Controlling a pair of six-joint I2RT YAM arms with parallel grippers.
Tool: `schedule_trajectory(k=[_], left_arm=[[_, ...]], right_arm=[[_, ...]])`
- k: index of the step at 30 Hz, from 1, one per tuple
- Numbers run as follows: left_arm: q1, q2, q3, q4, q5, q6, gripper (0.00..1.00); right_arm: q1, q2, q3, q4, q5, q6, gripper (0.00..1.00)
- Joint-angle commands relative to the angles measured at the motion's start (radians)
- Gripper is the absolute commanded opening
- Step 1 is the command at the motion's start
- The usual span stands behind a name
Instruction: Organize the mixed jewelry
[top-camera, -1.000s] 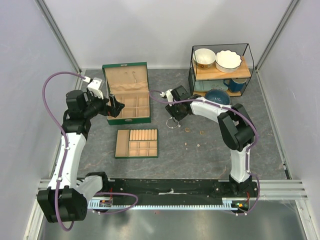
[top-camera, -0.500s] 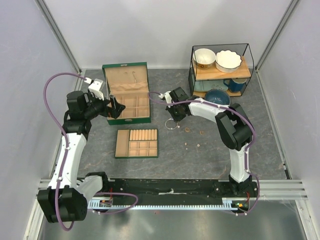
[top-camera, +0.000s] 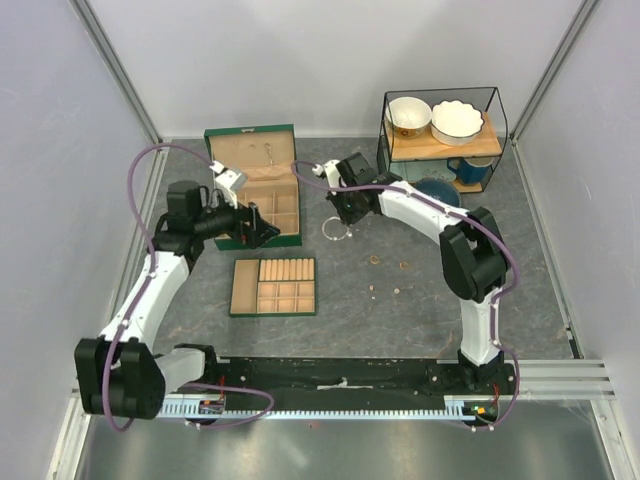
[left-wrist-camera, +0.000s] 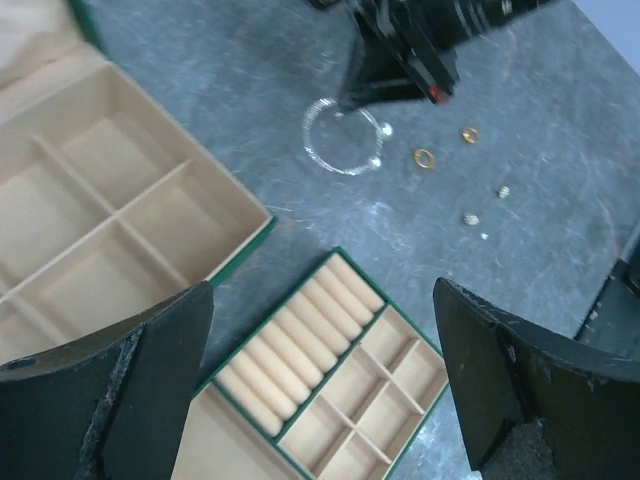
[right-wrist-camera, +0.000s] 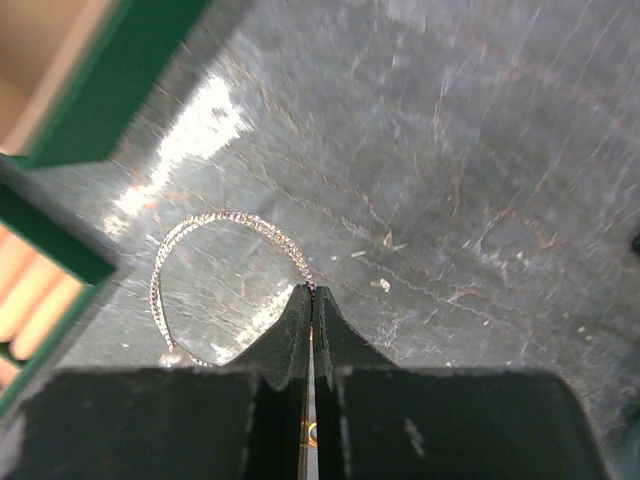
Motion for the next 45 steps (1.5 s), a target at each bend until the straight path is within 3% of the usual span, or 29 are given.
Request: schedule_trajectory(k=[1, 4, 10, 14, 25, 31, 35, 40, 42, 45], left_arm=[[-0.104, 0.073, 0.061, 0.073, 0.056, -0.016, 0.99], [-0.144, 0.166, 0.115, 0.086, 0.013, -0.056, 0.98], [-0.149, 0.310, 0.236, 0.089, 0.083, -0.157, 0.93], [-0.153, 0.350, 0.267, 0.112, 0.045, -0.201, 0.92], [-0.155, 0.455, 0.311, 0.245, 0.180, -0.429, 0.79], [-0.160, 0.475, 0.328, 0.244, 0.187, -0.445, 0.62], [-0.161, 0.481, 0.333, 0.244, 0.209, -0.449, 0.35], [-0.163, 0.486, 0.319, 0.244, 0.221, -0.452, 0.24], [-0.163, 0.487, 0.318, 0.244, 0.223, -0.452, 0.09], [-0.161, 0.484, 0.319, 0.238, 0.221, -0.455, 0.02]], right_arm=[[0.010, -0.081, 0.128, -0.034, -0.062, 0.007, 0.00], [0.013, -0.105, 0.169, -0.031, -0.061, 0.015, 0.00], [0.013, -0.167, 0.194, -0.012, -0.101, 0.029, 0.00], [0.014, -0.206, 0.166, 0.006, -0.114, 0.044, 0.00], [0.047, -0.207, 0.140, 0.031, -0.095, 0.053, 0.00], [0.070, -0.204, 0.134, 0.037, -0.084, 0.053, 0.00], [0.073, -0.203, 0.131, 0.040, -0.073, 0.052, 0.00], [0.074, -0.204, 0.132, 0.041, -0.068, 0.056, 0.00], [0.076, -0.205, 0.131, 0.045, -0.064, 0.056, 0.00], [0.074, -0.210, 0.126, 0.048, -0.064, 0.056, 0.00]])
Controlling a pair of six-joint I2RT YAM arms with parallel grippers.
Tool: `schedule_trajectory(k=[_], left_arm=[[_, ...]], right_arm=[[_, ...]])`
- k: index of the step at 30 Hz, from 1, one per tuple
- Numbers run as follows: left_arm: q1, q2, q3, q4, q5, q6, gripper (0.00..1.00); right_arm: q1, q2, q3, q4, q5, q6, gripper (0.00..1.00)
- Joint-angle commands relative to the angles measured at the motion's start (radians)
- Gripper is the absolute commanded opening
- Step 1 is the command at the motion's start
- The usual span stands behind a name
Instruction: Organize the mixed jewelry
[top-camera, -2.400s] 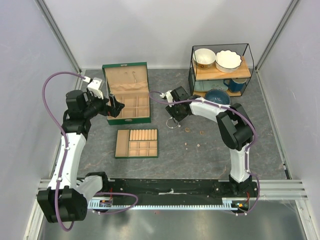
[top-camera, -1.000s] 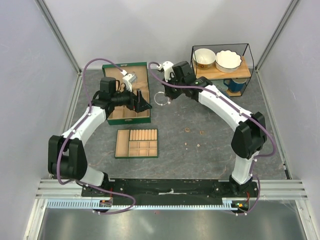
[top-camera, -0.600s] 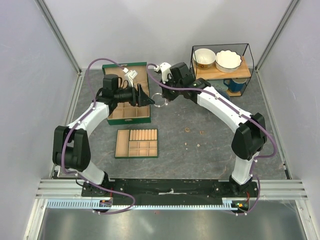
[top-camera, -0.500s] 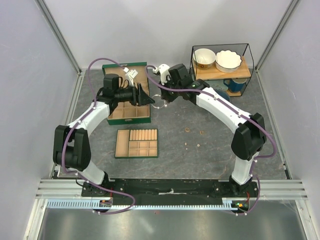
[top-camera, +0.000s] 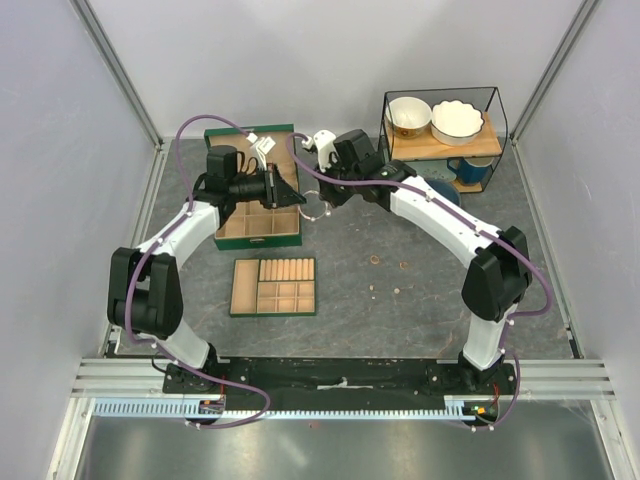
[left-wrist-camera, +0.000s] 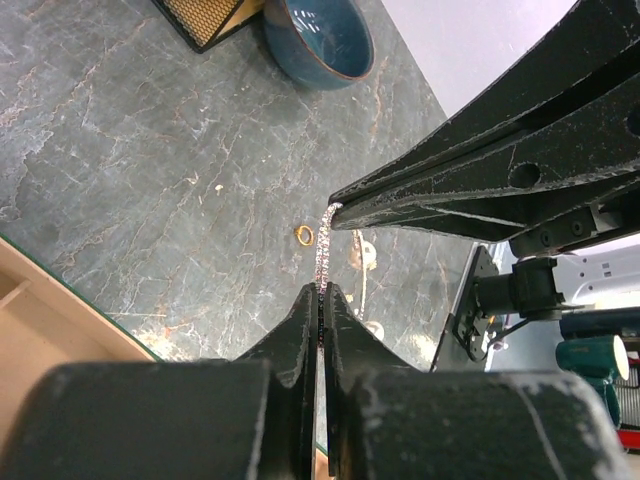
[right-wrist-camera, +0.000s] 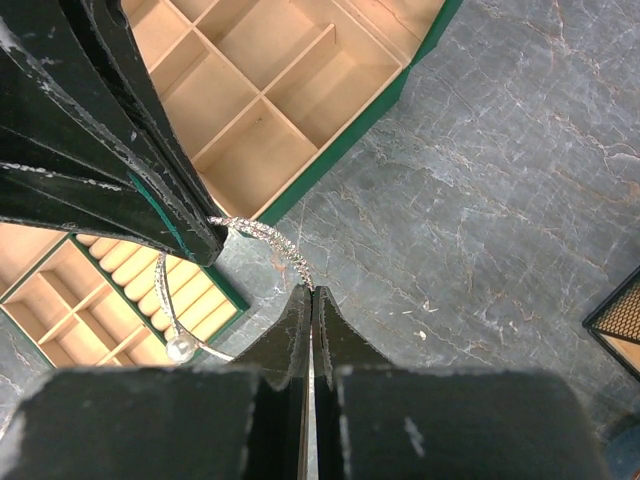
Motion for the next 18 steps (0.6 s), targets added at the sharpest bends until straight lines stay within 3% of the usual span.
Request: schedule_trajectory(k=[1, 2, 4, 7, 10, 18], left_arm=[[-0.010, -0.001, 0.025, 0.024, 0.047, -0.029, 0.02], [-0.010, -0.002, 0.025, 0.022, 0.043, -0.030, 0.01], [0.002, -0.005, 0.031, 0.019, 0.012, -0.042, 0.01], [0.042, 0.008, 0.049, 0.019, -0.020, -0.074, 0.02], [0.085, 0.030, 0.071, 0.005, -0.051, -0.073, 0.02], [0.162, 0.067, 0.063, -0.021, -0.078, -0.061, 0.01]], right_arm=[[0.003, -0.033, -0.010, 0.048, 0.018, 0.014, 0.03], [0.003, -0.034, -0.013, 0.048, 0.016, 0.011, 0.12], [0.005, -0.042, -0.020, 0.048, 0.016, 0.008, 0.42], [0.003, -0.059, -0.034, 0.048, 0.033, -0.002, 0.64], [0.003, -0.080, -0.045, 0.046, 0.048, -0.009, 0.76], [0.000, -0.138, -0.076, 0.048, 0.073, -0.018, 0.84]])
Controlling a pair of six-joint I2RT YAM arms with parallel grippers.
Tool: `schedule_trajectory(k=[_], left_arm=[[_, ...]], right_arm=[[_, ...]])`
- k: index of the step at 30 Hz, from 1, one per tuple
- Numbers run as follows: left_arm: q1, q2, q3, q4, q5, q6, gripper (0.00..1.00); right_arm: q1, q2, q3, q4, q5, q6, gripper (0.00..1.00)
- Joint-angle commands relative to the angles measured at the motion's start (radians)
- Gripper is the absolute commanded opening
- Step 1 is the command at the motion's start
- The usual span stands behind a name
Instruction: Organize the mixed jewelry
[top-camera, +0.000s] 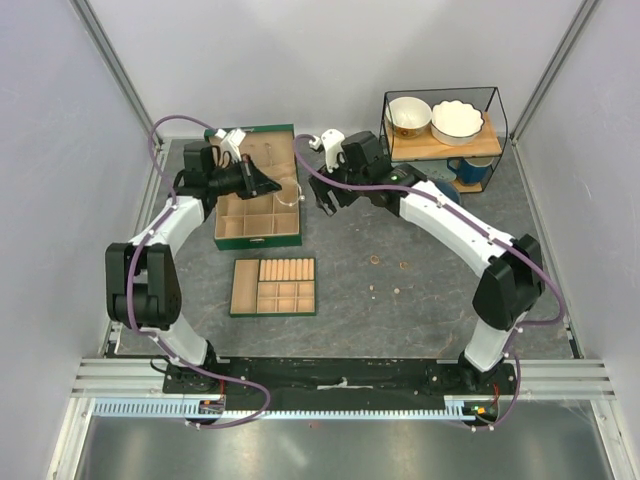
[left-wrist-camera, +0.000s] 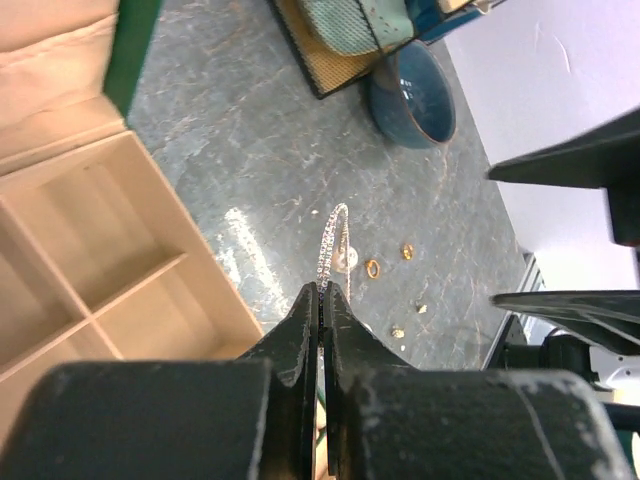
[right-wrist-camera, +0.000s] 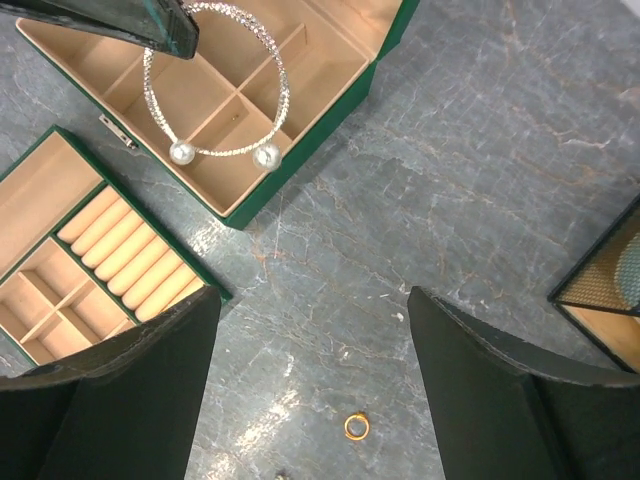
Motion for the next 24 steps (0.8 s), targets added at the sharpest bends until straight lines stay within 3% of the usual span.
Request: schedule_trajectory(k=[1, 12, 24], left_arm=[[0.040, 0.036, 0.033, -0.013, -0.011, -0.023, 0.02], [0.169, 0.111, 0.006, 0.048, -0.132, -0.055, 0.02], [0.183, 0.197, 0.047, 0.021, -0.228, -0.020, 0.02]], right_arm=[[0.000, -0.083, -0.011, 0.032, 0.024, -0.010, 0.85], [-0.009, -0.098, -0.057, 0.038, 0.010, -0.016, 0.86], [-0.015, -0.078, -0.058, 0.040, -0.001, -0.010, 0.86]])
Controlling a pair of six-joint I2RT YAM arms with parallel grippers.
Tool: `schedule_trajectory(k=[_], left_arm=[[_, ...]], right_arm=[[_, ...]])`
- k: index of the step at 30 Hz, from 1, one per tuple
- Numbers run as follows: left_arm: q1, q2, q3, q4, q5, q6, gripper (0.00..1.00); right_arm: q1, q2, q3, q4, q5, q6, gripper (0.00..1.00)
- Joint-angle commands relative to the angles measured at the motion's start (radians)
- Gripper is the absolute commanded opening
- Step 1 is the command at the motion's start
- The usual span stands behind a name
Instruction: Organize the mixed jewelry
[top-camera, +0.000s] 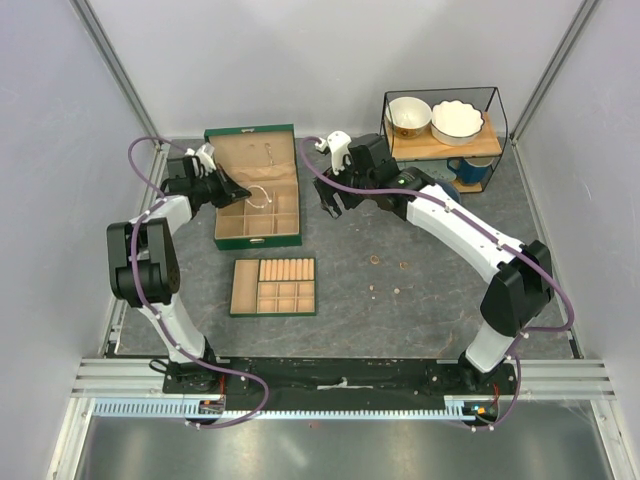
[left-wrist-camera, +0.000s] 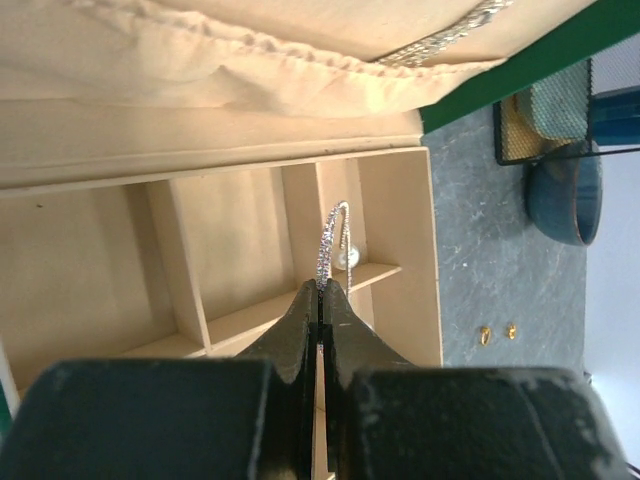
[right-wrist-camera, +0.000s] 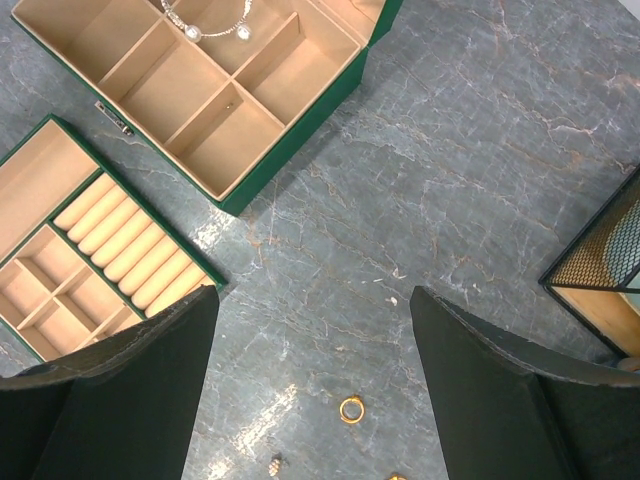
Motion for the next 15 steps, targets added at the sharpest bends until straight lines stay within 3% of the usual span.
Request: schedule_trajectory(k=[1, 15], left_arm=[[-0.001, 0.015, 0.045, 0.014, -0.047, 0.010, 0.01], [-0.004, 0.023, 0.016, 0.030, -0.123, -0.039, 0.01]], right_arm=[[-0.004, -0.008, -0.002, 0.032, -0.009, -0.003, 0.86], [-0.004, -0.010, -0.017, 0.042, -0.018, -0.003, 0.86]])
